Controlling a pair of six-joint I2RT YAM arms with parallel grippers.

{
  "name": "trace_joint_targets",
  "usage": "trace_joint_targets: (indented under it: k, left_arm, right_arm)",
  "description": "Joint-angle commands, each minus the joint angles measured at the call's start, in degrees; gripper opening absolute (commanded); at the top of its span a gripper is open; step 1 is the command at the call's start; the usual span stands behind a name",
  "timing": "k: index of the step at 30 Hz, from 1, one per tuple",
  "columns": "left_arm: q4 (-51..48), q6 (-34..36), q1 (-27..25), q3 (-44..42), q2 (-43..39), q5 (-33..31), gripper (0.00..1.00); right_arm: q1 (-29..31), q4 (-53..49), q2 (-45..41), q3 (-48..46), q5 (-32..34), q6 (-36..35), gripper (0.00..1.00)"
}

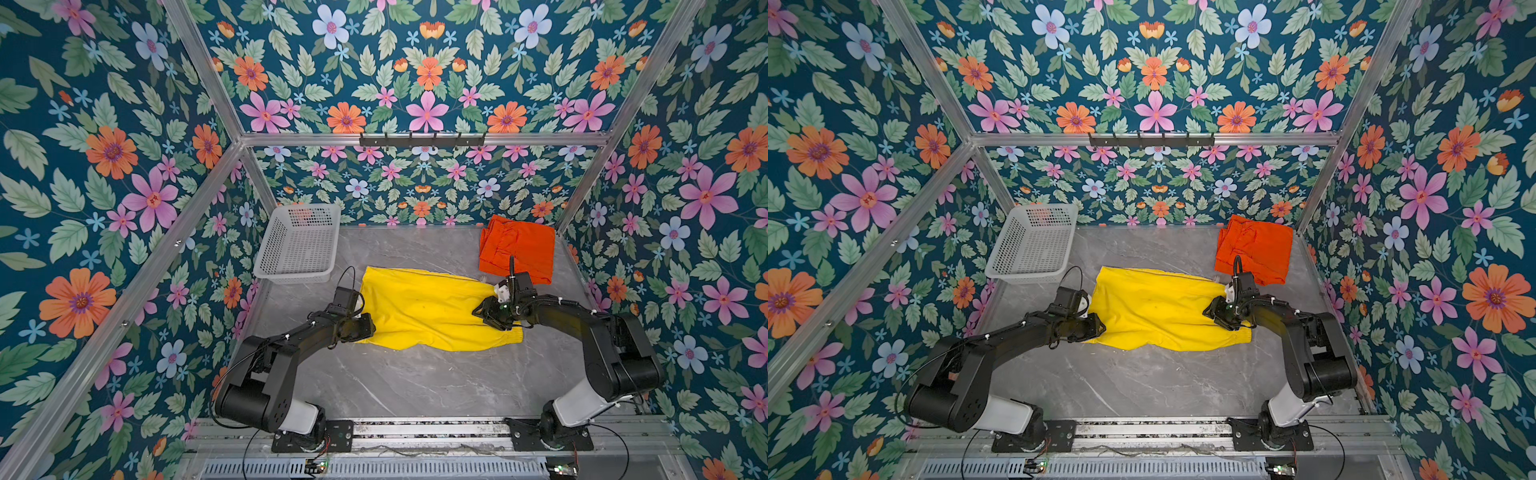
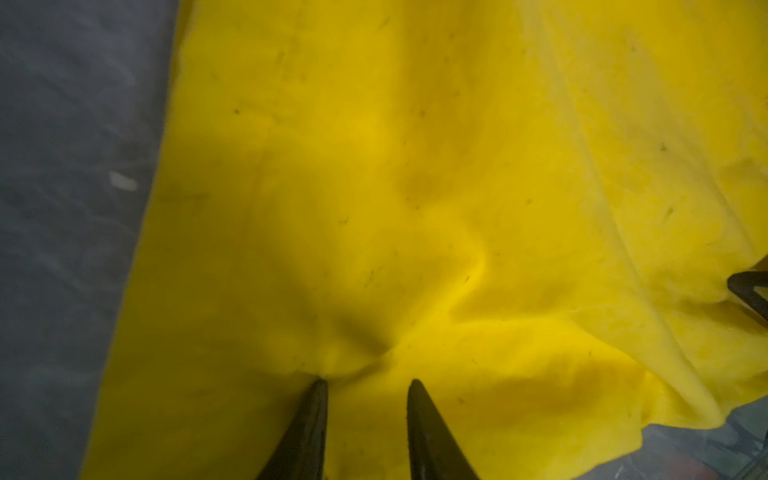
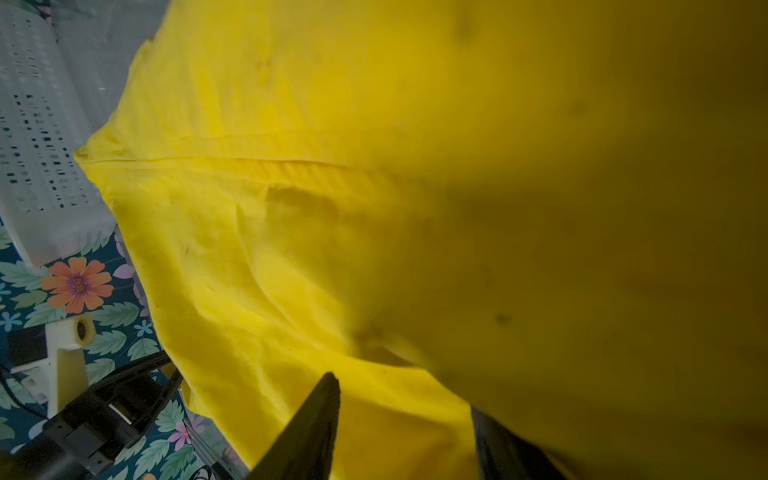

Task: Fold and stack the shorts

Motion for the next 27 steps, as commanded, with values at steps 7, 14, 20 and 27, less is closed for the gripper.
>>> trace_joint_targets:
  k: [7, 14, 20, 27]
  left_arm:
    - [-8.14, -0.32, 3.53, -3.44, -3.18, -7.48, 0.34]
    - [-7.74, -0.89, 3.67, -5.54, -7.90, -6.01, 0.35]
    - [-8.02, 2.51, 2.19, 2.75, -10.39, -3.92, 0.42]
    - [-2.22, 11.28, -3.07, 12.64, -9.44, -0.89, 0.52]
  right_arm:
    - [-6.29, 2.43, -0.62, -4.66, 1.62, 2.57, 0.52]
    - [-3.37, 5.54, -1.17, -3.99, -2.05, 3.75, 0.52]
    - [-0.85, 3.76, -6.06, 0.74, -5.14, 2.02, 0.57]
    - [-6.86, -7.44, -18.12, 2.63, -3.63, -1.73, 0.57]
